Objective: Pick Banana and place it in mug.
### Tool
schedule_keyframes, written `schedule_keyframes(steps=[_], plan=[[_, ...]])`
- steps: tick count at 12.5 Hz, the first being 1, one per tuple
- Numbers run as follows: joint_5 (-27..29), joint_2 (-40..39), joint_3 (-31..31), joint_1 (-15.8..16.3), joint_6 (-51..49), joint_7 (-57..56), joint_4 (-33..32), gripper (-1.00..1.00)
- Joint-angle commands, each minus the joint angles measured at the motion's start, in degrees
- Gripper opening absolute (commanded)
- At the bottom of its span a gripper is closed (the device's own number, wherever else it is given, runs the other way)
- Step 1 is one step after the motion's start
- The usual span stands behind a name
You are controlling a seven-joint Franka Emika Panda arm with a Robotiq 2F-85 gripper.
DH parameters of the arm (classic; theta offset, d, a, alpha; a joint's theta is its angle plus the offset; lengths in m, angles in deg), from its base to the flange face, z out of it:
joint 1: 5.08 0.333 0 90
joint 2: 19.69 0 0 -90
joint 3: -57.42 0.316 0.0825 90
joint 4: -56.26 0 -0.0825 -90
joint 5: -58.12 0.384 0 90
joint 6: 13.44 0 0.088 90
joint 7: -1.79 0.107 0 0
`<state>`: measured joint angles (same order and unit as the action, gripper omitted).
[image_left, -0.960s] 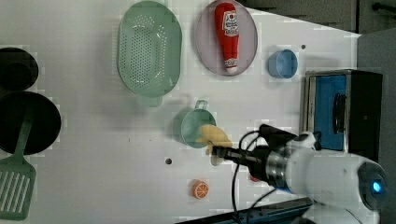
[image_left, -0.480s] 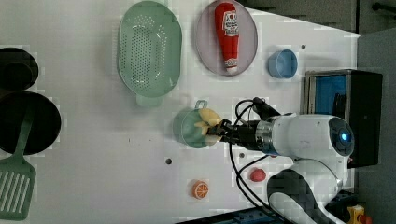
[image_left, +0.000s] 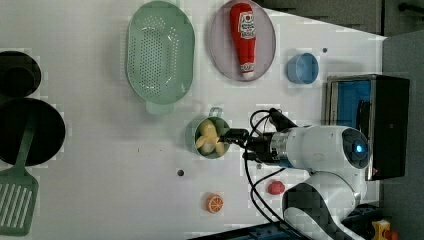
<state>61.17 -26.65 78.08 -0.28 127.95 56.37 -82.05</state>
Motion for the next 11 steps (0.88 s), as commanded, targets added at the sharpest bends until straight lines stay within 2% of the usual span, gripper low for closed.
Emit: schedule_keyframes(steps=[1,7,11], plan=[[1.2,4.1,-1.2,-0.8,-0.1,2.2,4.4,1.0],[0.7,15.2,-12.4,-1.8,-26.7,0.4,18.4,1.0],[-3.8,17.5,-19.5,-2.4,-40.2,0.2,28.6,1.0]])
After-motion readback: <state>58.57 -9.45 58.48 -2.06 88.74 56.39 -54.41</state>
